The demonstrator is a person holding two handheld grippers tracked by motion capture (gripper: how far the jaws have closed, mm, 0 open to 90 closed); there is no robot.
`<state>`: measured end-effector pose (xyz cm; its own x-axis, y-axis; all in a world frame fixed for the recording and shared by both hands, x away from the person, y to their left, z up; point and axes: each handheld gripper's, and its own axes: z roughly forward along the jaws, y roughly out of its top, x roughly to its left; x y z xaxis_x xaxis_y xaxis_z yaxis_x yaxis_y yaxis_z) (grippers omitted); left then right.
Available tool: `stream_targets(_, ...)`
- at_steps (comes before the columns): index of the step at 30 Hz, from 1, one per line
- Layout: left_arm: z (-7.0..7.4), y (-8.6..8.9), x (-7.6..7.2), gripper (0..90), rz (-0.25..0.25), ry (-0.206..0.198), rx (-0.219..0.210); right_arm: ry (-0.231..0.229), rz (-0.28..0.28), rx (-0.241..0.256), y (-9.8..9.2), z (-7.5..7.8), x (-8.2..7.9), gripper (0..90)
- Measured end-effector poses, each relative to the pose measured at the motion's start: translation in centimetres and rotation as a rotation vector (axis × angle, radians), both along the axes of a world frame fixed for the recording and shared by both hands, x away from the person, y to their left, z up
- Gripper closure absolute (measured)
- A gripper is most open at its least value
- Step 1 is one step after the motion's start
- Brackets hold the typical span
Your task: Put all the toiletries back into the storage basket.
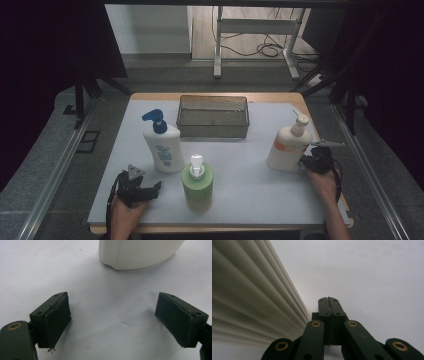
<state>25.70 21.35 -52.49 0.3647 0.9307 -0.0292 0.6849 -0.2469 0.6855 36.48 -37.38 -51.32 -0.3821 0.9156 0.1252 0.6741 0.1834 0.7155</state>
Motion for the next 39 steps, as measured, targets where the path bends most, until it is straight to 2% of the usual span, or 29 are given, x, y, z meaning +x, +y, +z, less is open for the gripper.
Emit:
stream_targets(5,0.0,0.0,0.0,12.4,0.0,0.0,0.0,-0.002,0.009,0.025,0.3,-0.1,0.3,89.8)
stream_targets(11,0.0,0.0,0.0,12.4,0.0,0.0,0.0,-0.003,0.004,0.026,0.3,-0.2,0.2,89.9)
stream_targets(23,0.0,0.0,0.0,12.4,0.001,0.0,-0.001,-0.01,0.01,0.03,0.3,-0.2,-0.7,89.9)
stream_targets(39,0.0,0.0,0.0,12.4,0.001,0.0,-0.001,-0.003,0.05,0.031,1.0,-0.2,-1.8,89.8)
